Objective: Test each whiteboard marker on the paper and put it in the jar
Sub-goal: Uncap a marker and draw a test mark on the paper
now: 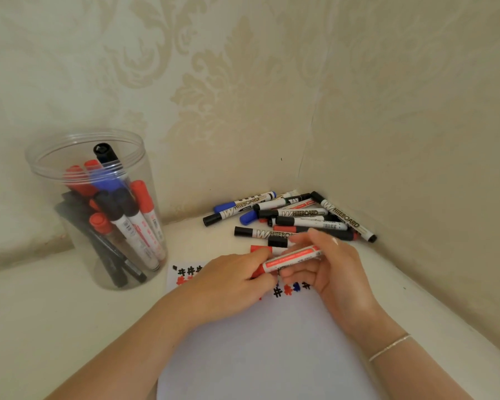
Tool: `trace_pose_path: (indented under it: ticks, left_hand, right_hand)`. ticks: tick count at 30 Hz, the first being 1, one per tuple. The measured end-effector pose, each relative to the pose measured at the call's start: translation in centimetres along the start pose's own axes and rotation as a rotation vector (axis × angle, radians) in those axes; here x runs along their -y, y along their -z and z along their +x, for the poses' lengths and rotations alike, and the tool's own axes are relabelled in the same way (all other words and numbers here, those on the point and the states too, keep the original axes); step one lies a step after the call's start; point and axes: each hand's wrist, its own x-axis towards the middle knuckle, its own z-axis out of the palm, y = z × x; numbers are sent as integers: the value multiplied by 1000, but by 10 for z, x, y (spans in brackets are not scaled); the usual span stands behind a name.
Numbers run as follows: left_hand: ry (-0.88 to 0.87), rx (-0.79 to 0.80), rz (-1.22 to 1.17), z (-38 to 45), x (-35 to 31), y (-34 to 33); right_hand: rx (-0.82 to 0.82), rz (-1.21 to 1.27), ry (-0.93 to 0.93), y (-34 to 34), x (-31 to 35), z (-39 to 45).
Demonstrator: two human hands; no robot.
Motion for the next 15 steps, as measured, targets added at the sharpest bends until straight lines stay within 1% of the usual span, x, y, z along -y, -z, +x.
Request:
trace_pose_path:
  ticks: [1, 3, 5, 6, 7, 9, 12, 15]
  left_hand:
    - [2, -31, -69, 0, 1, -1]
    - [19, -132, -320, -1, 0, -1]
    - [73, -272, -557, -2, -3, 3]
    - [115, -357, -628, -3, -5, 7]
    - [158, -445, -654, -4, -6, 13]
    - [202, -594, -630, -8, -10, 28]
    - [182, -709, -558, -20, -21, 45]
    - [141, -820, -545, -34, -30, 50]
  right_hand:
    - [-61, -68, 43, -1, 0, 0]
    - [-149, -234, 122, -4, 2, 0]
    - [-174, -382, 175, -11, 4, -2]
    - [-159, -454, 193, -17, 6, -3]
    - [-125, -516, 196, -24, 8, -4]
    - [-67, -570, 206, -43, 15, -7]
    - [-74, -539, 323, -68, 36, -9]
    - [-63, -521, 413, -84, 54, -13]
